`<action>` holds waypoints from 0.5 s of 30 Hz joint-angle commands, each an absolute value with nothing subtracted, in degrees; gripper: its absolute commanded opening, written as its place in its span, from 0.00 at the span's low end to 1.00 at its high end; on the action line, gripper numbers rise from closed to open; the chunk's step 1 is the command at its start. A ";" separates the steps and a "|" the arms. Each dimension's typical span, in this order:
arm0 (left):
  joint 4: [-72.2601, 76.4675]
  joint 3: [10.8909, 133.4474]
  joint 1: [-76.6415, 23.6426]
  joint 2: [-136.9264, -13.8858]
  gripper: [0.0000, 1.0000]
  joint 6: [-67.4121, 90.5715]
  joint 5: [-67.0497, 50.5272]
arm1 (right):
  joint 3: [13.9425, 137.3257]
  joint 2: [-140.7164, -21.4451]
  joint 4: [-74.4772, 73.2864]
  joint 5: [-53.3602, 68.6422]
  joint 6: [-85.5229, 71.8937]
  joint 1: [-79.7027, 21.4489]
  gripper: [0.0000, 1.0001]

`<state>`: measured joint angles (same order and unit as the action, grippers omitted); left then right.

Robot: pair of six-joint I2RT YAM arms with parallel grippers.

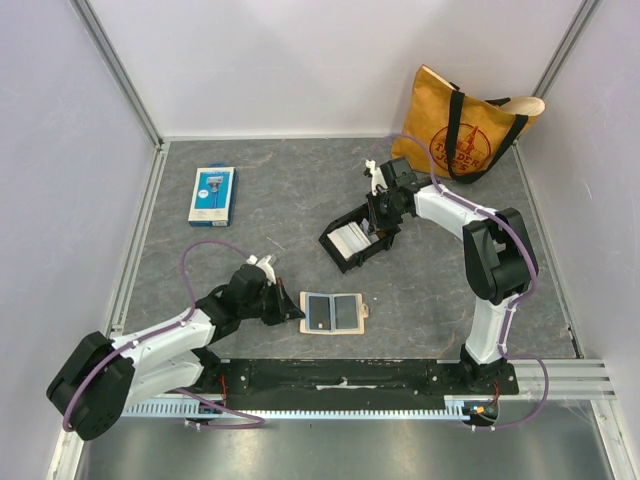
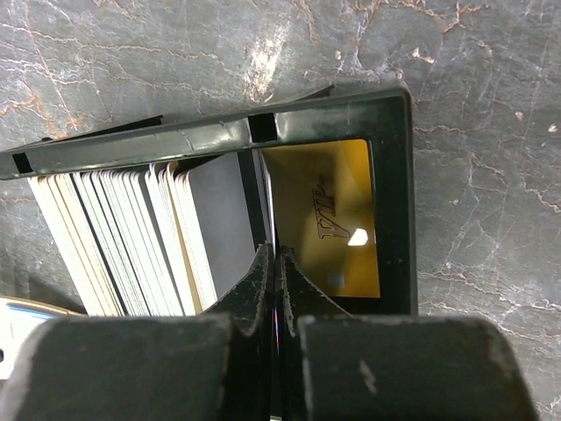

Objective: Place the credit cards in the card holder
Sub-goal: Pick up the credit card from the storage box.

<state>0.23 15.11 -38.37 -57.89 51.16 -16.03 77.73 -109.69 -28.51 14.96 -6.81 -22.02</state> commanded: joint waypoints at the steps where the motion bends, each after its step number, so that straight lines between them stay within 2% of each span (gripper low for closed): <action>1: 2.20 14.41 -38.41 -56.25 0.02 50.19 -17.23 | 81.56 -107.58 -29.80 13.10 -5.62 -22.50 0.00; 6: 2.20 14.15 -38.50 -55.72 0.02 50.45 -17.31 | 84.19 -106.61 -31.20 9.24 -4.40 -24.34 0.00; 15: 2.20 13.80 -38.41 -54.93 0.02 50.89 -17.40 | 85.43 -103.54 -33.40 -6.67 -3.08 -29.44 0.00</action>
